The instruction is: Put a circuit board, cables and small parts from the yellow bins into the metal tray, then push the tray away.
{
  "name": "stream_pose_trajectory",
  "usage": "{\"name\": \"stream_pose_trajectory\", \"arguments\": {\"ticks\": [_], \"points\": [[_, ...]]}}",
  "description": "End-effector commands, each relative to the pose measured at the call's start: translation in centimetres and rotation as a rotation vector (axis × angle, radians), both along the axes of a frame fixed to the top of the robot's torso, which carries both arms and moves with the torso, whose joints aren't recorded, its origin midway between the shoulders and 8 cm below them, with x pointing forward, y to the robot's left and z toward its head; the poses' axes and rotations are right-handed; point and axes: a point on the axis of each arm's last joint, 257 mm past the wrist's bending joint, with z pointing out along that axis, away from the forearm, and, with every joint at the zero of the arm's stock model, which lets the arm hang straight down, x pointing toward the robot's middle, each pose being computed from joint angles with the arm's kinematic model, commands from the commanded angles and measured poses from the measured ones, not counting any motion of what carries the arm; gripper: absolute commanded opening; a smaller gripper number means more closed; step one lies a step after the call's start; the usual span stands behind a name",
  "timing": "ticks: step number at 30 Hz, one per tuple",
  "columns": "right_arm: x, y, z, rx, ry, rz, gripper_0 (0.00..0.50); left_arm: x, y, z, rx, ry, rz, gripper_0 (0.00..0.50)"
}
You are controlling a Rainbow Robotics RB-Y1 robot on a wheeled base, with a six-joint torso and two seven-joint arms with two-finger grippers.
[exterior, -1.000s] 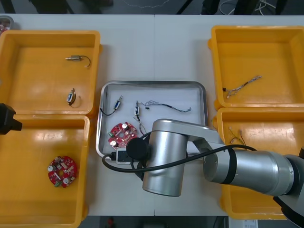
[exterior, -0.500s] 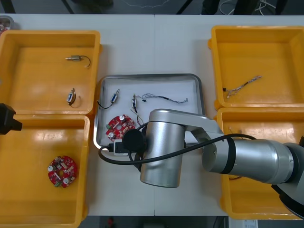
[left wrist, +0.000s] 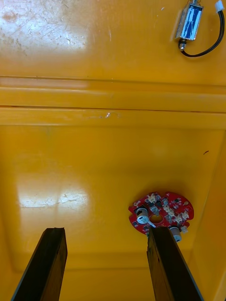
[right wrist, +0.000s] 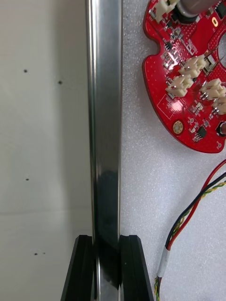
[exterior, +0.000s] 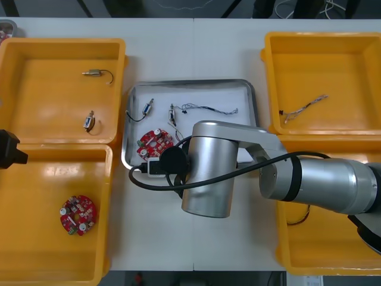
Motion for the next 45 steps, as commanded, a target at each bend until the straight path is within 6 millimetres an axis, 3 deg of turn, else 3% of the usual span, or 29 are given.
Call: {"name": "stream_pose_trajectory", "arguments": {"ticks": [1, 13, 21, 45], "points": [[2.0, 1.0, 2.4, 0.007, -0.063, 0.033, 0.0, -0.6, 1.6, 1.3, 0.085, -0.017, -0.069, 0.5], [6.0, 2.1, 4.9, 0.037, -0.152, 0.045, 0.0, -0.6, 1.6, 1.3, 0.085, -0.017, -0.069, 0.5], [7.6, 1.1, 6.4, 0.056, -0.177, 0.013, 0.0, -0.6, 1.6, 1.3, 0.085, -0.017, -0.069, 0.5], [13.6, 0.0, 7.6, 0.072, -0.221, 0.004, 0.0, -0.6, 1.6, 1.3, 0.085, -0.017, -0.069, 0.5]]}}
